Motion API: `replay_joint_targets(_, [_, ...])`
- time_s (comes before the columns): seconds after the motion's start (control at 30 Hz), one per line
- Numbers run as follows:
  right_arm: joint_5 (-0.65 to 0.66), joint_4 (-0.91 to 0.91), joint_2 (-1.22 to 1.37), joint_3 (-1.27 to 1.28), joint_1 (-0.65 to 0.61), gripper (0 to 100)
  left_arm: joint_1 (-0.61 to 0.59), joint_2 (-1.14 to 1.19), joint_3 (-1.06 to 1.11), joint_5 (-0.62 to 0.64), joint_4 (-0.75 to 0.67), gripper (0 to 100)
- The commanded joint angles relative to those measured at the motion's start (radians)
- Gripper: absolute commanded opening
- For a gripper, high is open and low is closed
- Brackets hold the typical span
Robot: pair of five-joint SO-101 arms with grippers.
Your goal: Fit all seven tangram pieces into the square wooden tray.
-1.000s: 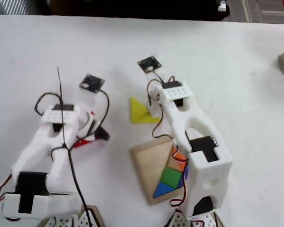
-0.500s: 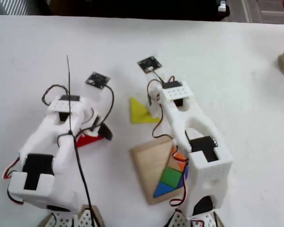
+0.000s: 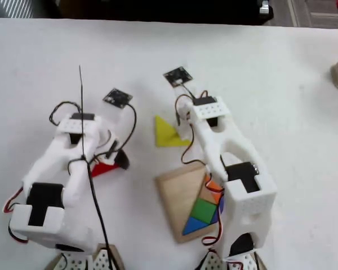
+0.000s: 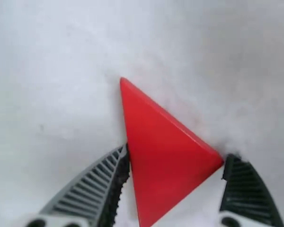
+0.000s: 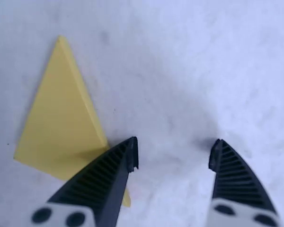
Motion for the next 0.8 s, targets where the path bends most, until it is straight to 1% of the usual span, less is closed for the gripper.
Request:
replay_joint_targets(0.0, [0.015, -0.019, -0.007, -0.046, 0.002, 24.1, -0.016, -0.001, -0.051, -0.011, 0.008, 31])
replay_joint_targets(0.1, [0.015, -0.019, -0.007, -0.046, 0.002, 24.1, -0.018, -0.001, -0.049, -0.014, 0.008, 30])
replay_joint_targets(0.23, [0.015, -0.019, -0.007, -0.046, 0.002, 24.1, -0.015, -0.001, -0.055, -0.014, 0.006, 21])
replay_joint_targets(0.3, [0.015, -0.019, -0.007, -0.046, 0.002, 24.1, -0.015, -0.001, -0.055, -0.014, 0.003, 19])
replay_joint_targets(0.77, [0.015, -0.019, -0.007, -0.046, 0.002, 24.1, -0.021, -0.004, -0.051, -0.006, -0.005, 18])
